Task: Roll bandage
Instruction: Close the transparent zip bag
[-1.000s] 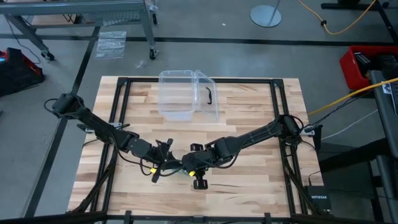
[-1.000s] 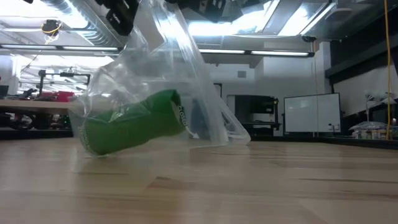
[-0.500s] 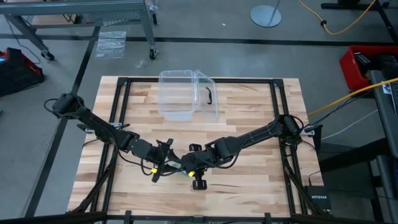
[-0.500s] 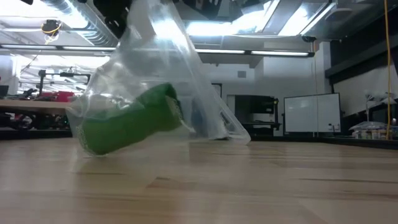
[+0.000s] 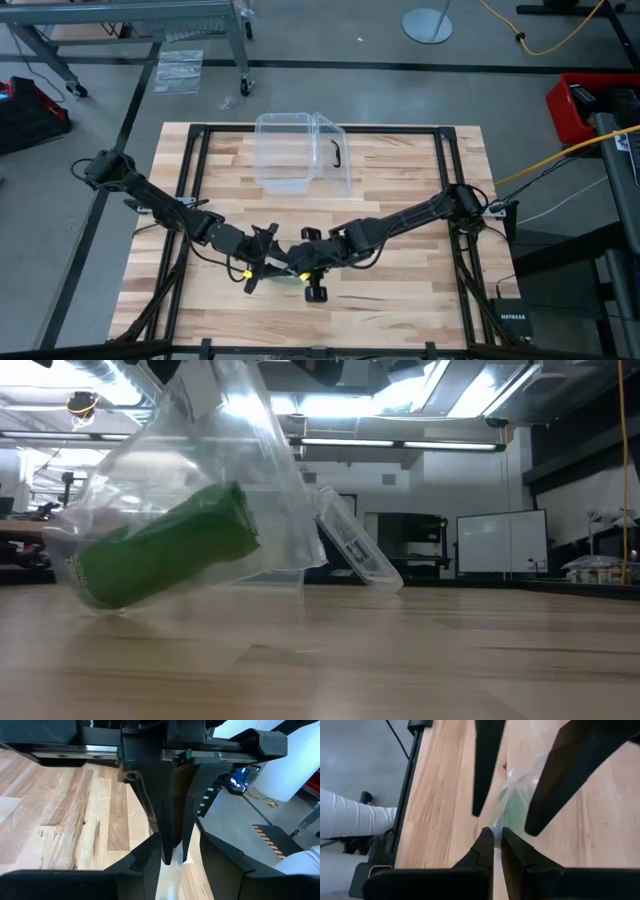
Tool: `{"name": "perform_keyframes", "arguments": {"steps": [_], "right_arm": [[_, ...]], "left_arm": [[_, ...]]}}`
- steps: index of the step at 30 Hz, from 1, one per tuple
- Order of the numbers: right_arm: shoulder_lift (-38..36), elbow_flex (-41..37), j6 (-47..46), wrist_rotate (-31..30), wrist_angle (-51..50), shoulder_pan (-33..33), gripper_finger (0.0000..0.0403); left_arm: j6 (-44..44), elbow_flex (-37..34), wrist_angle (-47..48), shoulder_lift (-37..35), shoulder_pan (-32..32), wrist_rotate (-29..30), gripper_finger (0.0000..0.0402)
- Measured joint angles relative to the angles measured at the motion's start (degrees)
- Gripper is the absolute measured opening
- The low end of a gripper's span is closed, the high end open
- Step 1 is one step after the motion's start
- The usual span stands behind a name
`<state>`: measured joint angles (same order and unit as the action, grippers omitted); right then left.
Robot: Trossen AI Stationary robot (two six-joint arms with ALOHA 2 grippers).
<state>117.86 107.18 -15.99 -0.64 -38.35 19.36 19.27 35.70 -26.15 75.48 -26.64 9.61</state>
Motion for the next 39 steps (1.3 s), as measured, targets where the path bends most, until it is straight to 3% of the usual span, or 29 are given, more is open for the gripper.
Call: {"name": "perform_keyframes", "arguments": {"steps": [14, 28, 39], "right_arm": [[0.0, 0.1, 0.0, -0.9, 2.2, -0.3, 0.0018], [-0.1, 0.1, -0.1, -0.6, 1.5, -0.2, 0.0018], [-0.1, 0.1, -0.2, 0.2, 0.7, -0.3, 0.0019]], "left_arm": [[-0.4, 0.0, 0.5, 0.0, 0.0, 0.0, 0.0123], [-1.5, 0.0, 1.7, 0.0, 0.0, 0.0, 0.0006], [-3.0, 0.0, 1.6, 0.0, 0.0, 0.0, 0.0001]]}}
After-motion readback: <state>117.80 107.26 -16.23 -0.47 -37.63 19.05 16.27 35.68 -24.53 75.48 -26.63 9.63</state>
